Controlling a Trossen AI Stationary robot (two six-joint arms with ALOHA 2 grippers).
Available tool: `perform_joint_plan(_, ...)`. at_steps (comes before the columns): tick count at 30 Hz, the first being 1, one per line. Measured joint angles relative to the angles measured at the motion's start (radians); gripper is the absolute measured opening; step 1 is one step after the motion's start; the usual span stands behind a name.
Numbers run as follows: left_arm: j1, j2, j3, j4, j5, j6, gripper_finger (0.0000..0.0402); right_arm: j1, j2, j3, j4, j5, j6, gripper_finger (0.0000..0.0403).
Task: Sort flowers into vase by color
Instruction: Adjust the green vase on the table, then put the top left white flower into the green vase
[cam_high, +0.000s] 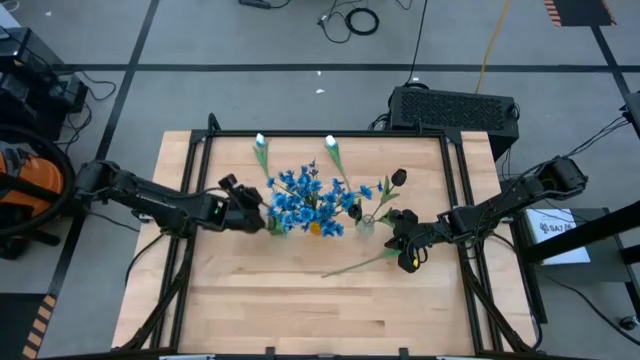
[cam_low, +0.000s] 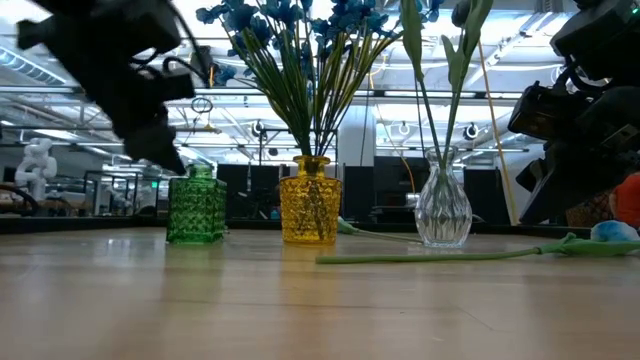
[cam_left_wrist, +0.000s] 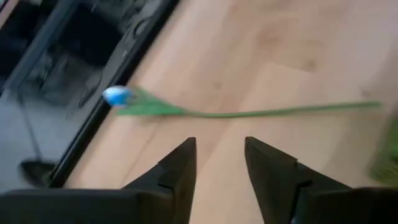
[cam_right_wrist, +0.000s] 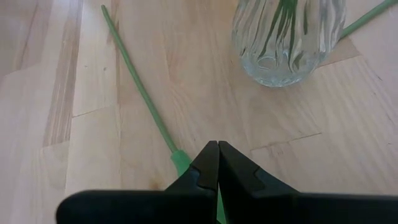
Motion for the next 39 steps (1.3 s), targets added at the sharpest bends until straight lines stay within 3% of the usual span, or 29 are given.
perform_joint_plan(4,0.074,0.0,0.106,-0.12,-0.026,-0.081,0.0114,0.0,0.0,0.0,0.0,0.0,0.0,0.0)
perform_joint_plan(10,0.193,0.0,0.181,-0.125,-0.1,-0.08,0.0098,0.0,0.0,0.0,-0.001,-0.002,0.01,0.0)
perform_joint_plan(15,0.221,0.0,0.187,-0.155,-0.089,-0.03,0.0098,0.0,0.0,0.0,-0.001,-0.002,0.006,0.0)
perform_joint_plan(20,0.288,0.0,0.129,-0.232,-0.144,-0.206,0.0098,0.0,0.0,0.0,-0.001,-0.004,0.006,0.0)
perform_joint_plan(25,0.404,0.0,0.07,-0.089,0.006,-0.267,0.0098,0.0,0.0,0.0,-0.001,-0.004,0.004,0.0)
perform_joint_plan(31,0.505,0.0,-0.001,0.094,0.09,-0.282,0.0098,0.0,0.0,0.0,0.0,-0.004,0.007,0.0)
perform_joint_plan(36,0.536,0.0,-0.006,0.059,0.147,-0.325,0.0101,0.0,0.0,0.0,-0.001,-0.004,-0.01,0.0)
perform_joint_plan(39,0.539,0.0,-0.006,0.132,0.226,-0.397,0.0118,0.0,0.0,0.0,-0.001,0.001,-0.015,0.0)
